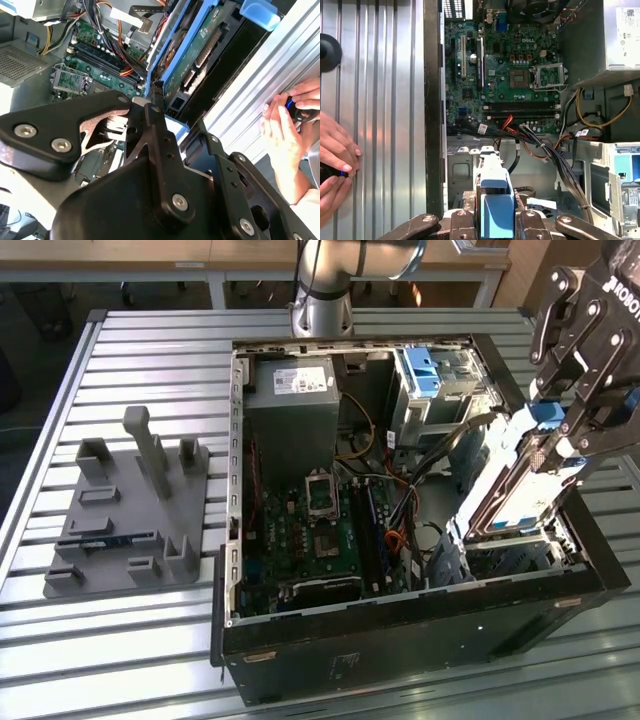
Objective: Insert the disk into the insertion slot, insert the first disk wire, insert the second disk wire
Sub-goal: 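Insert the disk into the insertion slot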
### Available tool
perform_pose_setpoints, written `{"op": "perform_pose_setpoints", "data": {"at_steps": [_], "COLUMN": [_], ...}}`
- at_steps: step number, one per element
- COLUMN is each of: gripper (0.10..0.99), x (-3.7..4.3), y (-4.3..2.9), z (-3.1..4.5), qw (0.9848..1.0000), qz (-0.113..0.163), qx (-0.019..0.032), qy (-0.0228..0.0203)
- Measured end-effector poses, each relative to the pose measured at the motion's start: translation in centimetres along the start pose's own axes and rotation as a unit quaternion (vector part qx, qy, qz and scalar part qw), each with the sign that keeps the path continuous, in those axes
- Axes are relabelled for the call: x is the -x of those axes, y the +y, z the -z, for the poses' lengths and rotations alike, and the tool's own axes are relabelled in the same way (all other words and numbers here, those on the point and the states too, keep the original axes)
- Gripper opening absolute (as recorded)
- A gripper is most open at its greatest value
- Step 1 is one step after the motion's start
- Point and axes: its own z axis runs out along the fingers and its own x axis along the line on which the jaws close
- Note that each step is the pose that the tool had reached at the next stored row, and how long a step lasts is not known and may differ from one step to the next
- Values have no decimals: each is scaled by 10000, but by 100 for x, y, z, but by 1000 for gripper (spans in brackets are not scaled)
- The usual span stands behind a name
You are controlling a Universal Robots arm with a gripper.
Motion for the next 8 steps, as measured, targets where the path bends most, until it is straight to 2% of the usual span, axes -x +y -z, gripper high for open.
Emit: {"op": "perform_pose_setpoints", "data": {"at_steps": [4,8], "gripper": [365,365], "x": [0,0], "y": [-7,-19], "z": [-2,-5], "qw": [9999,9999], "qz": [-110,-131], "qx": [4,50], "qy": [-6,-5]}}
